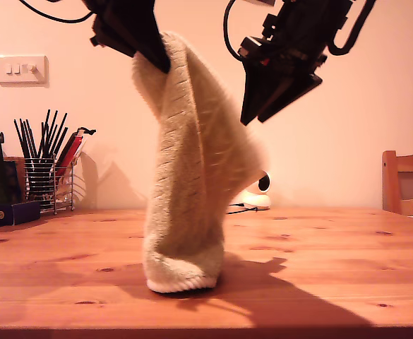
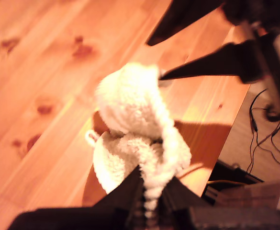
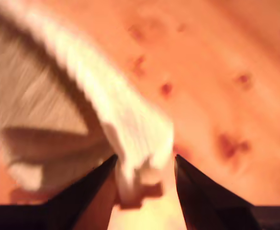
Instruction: Fold the tea towel in front of you. After folding it, place it to the left side.
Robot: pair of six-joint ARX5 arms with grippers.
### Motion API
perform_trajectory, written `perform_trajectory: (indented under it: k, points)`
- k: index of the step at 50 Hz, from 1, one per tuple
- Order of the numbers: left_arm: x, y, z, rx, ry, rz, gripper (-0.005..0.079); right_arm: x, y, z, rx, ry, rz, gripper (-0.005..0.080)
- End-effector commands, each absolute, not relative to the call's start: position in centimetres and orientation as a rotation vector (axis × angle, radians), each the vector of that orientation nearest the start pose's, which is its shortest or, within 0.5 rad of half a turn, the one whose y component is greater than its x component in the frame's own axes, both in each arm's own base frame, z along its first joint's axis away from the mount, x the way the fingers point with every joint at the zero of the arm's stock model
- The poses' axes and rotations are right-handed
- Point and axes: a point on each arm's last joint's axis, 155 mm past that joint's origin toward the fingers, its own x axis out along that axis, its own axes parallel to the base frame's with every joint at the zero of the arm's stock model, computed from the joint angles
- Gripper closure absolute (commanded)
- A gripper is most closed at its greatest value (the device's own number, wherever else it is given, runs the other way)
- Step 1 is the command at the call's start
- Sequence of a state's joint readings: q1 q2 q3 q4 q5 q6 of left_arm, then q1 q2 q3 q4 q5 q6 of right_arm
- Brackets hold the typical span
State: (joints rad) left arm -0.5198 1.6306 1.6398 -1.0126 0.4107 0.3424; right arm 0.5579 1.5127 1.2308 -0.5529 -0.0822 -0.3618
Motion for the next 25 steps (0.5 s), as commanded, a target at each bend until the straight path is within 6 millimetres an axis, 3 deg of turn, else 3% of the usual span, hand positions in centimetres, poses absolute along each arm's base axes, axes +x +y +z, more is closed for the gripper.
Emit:
perform_trajectory:
  k: [1, 15, 25]
  points:
    - [32.4, -26.7, 23.9, 0.339, 0.852, -1.010, 0.0764, 35.2, 24.5, 18.8, -0.498, 0.679, 0.763, 0.0413]
    - [32.0, -27.2, 24.6, 0.320, 0.845, -1.037, 0.0764, 33.0, 28.4, 19.7, -0.451, 0.638, 0.882, 0.0413]
    - [31.8, -27.3, 24.6, 0.311, 0.852, -1.036, 0.0764, 32.0, 29.7, 19.8, -0.438, 0.636, 0.912, 0.0414]
